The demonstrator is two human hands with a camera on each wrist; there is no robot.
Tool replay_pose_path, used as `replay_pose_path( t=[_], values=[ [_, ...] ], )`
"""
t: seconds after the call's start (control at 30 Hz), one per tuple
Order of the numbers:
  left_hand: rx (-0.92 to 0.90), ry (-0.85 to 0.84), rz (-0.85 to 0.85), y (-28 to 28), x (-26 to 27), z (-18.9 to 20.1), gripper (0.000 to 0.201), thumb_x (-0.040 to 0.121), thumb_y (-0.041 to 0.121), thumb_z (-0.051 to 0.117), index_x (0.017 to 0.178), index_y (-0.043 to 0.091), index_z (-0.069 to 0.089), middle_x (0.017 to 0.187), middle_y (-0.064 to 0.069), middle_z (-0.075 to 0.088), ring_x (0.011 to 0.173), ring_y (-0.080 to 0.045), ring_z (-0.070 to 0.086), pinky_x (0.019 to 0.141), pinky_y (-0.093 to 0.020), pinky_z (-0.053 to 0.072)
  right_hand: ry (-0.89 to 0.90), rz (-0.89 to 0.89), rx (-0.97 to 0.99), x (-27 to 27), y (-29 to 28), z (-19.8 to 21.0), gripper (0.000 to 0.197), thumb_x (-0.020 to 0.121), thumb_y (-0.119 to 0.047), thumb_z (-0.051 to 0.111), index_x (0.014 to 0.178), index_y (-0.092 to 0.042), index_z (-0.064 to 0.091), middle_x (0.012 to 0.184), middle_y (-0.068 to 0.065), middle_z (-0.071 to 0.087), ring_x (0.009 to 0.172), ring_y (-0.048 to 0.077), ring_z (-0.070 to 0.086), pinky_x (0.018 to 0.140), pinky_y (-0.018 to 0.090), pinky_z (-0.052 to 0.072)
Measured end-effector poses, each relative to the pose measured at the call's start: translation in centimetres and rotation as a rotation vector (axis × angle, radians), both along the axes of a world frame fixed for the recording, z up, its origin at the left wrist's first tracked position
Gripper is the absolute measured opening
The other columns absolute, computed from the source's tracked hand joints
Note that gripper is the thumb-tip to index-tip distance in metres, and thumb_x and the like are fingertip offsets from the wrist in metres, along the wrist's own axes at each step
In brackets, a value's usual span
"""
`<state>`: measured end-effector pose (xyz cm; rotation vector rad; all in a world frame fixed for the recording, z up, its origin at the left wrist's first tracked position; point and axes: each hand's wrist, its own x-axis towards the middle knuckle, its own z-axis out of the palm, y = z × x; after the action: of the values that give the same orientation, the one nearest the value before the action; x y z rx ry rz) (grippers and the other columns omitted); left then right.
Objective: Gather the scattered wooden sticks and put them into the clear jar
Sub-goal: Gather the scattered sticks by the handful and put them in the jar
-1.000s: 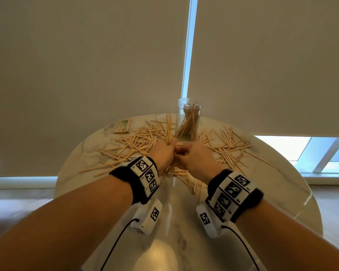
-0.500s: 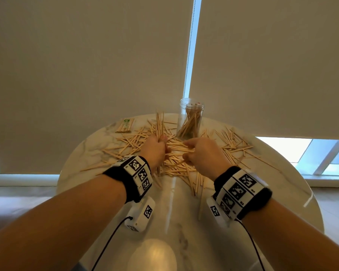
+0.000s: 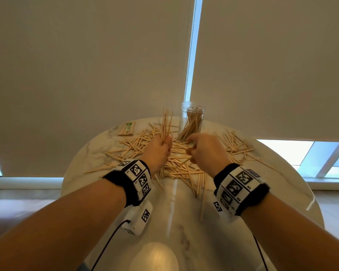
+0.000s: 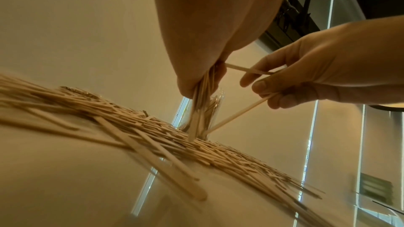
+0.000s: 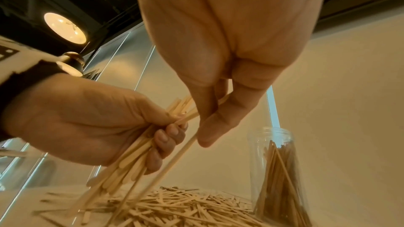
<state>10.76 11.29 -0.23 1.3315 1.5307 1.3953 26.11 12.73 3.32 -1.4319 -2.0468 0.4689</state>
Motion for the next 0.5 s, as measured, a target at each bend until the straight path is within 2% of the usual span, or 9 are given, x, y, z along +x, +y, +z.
replay_pose_path(
  t=[0.07,0.17,0.2,0.27,0.33,0.37,0.43,0.5],
  values=[
    [0.009,-0.03,0.032,0.2,0.0,-0.1,0.024,0.106,0.033,0.043,0.093,0.015,0.053,0.075,-0.002,0.052,0.067,-0.018,0.048,0.069,-0.04,0.045,0.029,-0.04,0.019,0.5,0.2,0.5,0.019,0.097,-0.009,0.059,0.111,-0.016,0.071,0.092,0.002,0.071,0.074,0.016,0.072,0.07,0.033,0.063],
    [0.01,-0.121,0.098,0.4,-0.4,0.2,0.024,0.103,0.04,0.044,0.101,0.018,0.055,0.079,0.001,0.053,0.068,-0.017,0.048,0.074,-0.051,0.051,0.142,-0.12,0.052,1.8,0.9,1.2,0.017,0.098,-0.008,0.059,0.103,-0.012,0.075,0.088,0.003,0.072,0.067,0.013,0.072,0.064,0.026,0.061],
    [0.019,-0.13,0.095,0.2,-0.4,0.3,0.026,0.101,0.044,0.046,0.101,0.02,0.055,0.077,0.003,0.052,0.065,-0.016,0.047,0.071,-0.05,0.051,0.171,-0.136,0.051,2.2,1.0,1.4,0.017,0.098,-0.007,0.059,0.103,-0.012,0.075,0.086,0.003,0.072,0.064,0.012,0.072,0.06,0.023,0.06],
    [0.065,-0.042,0.035,-0.5,0.0,0.7,0.034,0.097,0.05,0.057,0.097,0.017,0.059,0.073,0.005,0.055,0.063,-0.013,0.05,0.065,-0.036,0.048,0.177,-0.145,0.054,2.5,1.0,1.6,0.017,0.098,-0.008,0.059,0.104,-0.013,0.075,0.086,0.002,0.072,0.063,0.011,0.071,0.058,0.022,0.059],
    [0.067,0.072,-0.114,-1.2,1.0,1.1,0.042,0.087,0.051,0.069,0.098,0.01,0.064,0.08,0.004,0.065,0.072,-0.015,0.06,0.074,-0.032,0.052,0.171,-0.131,0.091,2.3,0.9,1.8,0.018,0.097,-0.008,0.06,0.103,-0.015,0.075,0.086,0.002,0.072,0.063,0.012,0.071,0.059,0.024,0.06],
    [0.044,0.107,-0.204,-1.4,1.5,1.1,0.042,0.083,0.05,0.074,0.099,0.011,0.067,0.085,0.003,0.069,0.077,-0.016,0.063,0.078,-0.033,0.052,0.18,-0.12,0.106,2.2,0.8,2.0,0.018,0.096,-0.007,0.06,0.102,-0.015,0.075,0.085,0.002,0.073,0.064,0.012,0.071,0.059,0.024,0.06],
    [-0.007,0.218,-0.27,-1.4,2.2,0.9,0.034,0.083,0.047,0.076,0.097,0.017,0.072,0.084,0.004,0.073,0.077,-0.012,0.065,0.077,-0.03,0.051,0.189,-0.106,0.114,1.9,0.8,2.3,0.02,0.095,-0.006,0.059,0.1,-0.017,0.075,0.083,0.0,0.073,0.064,0.012,0.071,0.056,0.022,0.058],
    [-0.051,0.298,-0.237,-1.3,2.2,0.9,0.02,0.09,0.041,0.071,0.092,0.021,0.073,0.077,0.007,0.073,0.062,-0.003,0.06,0.067,-0.025,0.045,0.151,-0.105,0.099,1.8,0.9,2.2,0.02,0.094,-0.006,0.059,0.1,-0.016,0.076,0.082,0.0,0.073,0.063,0.012,0.071,0.055,0.02,0.055]
  ],
)
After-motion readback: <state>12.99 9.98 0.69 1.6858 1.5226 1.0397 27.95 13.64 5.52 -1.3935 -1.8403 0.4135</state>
